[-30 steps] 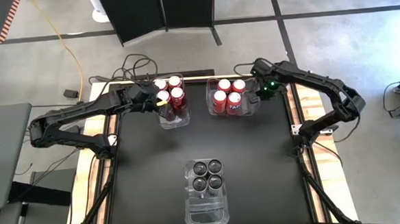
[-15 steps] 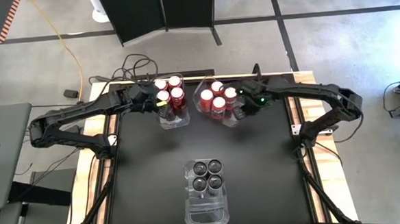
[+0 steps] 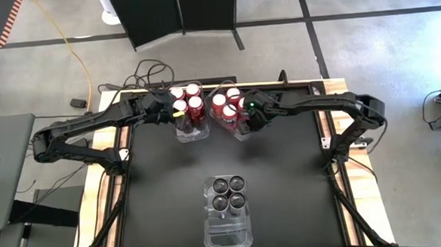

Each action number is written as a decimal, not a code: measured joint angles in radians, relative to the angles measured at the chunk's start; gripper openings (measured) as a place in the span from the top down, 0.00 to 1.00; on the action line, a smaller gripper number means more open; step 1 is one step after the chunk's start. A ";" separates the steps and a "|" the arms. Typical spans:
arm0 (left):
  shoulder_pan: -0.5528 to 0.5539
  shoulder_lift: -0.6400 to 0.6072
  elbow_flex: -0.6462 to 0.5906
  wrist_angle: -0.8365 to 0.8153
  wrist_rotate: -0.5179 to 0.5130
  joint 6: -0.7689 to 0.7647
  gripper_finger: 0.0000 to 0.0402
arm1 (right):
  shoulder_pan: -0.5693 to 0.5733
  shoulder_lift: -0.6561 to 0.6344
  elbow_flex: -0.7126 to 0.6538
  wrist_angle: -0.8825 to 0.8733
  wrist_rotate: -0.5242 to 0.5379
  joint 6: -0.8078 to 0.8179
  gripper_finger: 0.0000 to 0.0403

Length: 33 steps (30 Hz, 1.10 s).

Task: Sort soda cans
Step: Adjust the right transparent bin

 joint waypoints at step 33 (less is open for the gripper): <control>-0.049 0.000 0.000 -0.140 -0.002 -0.060 1.00 | -0.296 -0.055 -0.060 -0.233 0.069 -0.329 0.98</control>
